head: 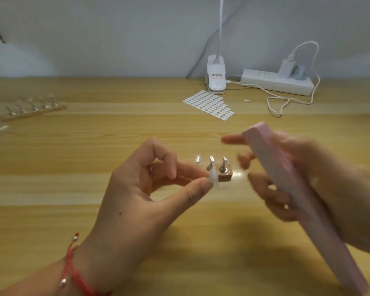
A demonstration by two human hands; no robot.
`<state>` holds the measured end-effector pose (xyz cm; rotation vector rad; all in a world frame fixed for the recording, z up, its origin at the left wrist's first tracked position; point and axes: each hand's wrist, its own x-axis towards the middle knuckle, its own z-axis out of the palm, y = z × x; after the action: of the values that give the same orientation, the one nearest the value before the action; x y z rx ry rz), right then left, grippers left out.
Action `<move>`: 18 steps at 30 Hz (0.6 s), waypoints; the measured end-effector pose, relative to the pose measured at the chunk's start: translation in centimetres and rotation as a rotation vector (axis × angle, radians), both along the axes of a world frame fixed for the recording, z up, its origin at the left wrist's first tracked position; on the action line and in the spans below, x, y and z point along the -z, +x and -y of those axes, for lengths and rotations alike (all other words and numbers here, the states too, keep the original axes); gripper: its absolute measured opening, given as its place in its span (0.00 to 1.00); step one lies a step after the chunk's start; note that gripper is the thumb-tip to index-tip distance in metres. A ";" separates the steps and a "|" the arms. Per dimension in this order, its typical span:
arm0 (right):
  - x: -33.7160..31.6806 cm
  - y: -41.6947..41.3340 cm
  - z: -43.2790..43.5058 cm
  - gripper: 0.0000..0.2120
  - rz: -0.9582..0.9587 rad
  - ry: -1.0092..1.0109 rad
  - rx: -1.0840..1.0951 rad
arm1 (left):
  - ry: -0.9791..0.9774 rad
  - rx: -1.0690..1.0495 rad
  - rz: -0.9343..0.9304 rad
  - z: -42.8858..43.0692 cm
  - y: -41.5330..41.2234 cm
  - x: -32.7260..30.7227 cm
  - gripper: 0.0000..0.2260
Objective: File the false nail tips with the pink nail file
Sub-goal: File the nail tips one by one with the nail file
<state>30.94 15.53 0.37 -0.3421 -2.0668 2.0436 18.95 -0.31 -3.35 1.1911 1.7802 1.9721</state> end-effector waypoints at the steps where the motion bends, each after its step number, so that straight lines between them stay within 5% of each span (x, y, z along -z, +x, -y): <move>1: 0.2 0.1 -0.5 0.14 -0.081 0.157 0.055 | 0.021 0.031 0.075 0.0 -0.1 0.0 0.18; 4: 0.3 1.1 -0.4 0.18 -0.209 0.961 0.096 | 0.046 0.101 0.208 -0.3 -0.3 0.2 0.17; 6: 1.0 1.6 0.3 0.19 -0.265 1.194 0.036 | 0.052 0.132 0.235 -0.4 -0.3 0.2 0.18; 18: 2.4 0.7 0.3 0.16 -0.443 1.157 0.047 | 0.033 0.073 0.090 -0.4 -0.4 0.5 0.15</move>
<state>31.63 15.25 -2.04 0.2428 -2.4366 0.5444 18.50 0.14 -3.85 1.1410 1.6436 1.9884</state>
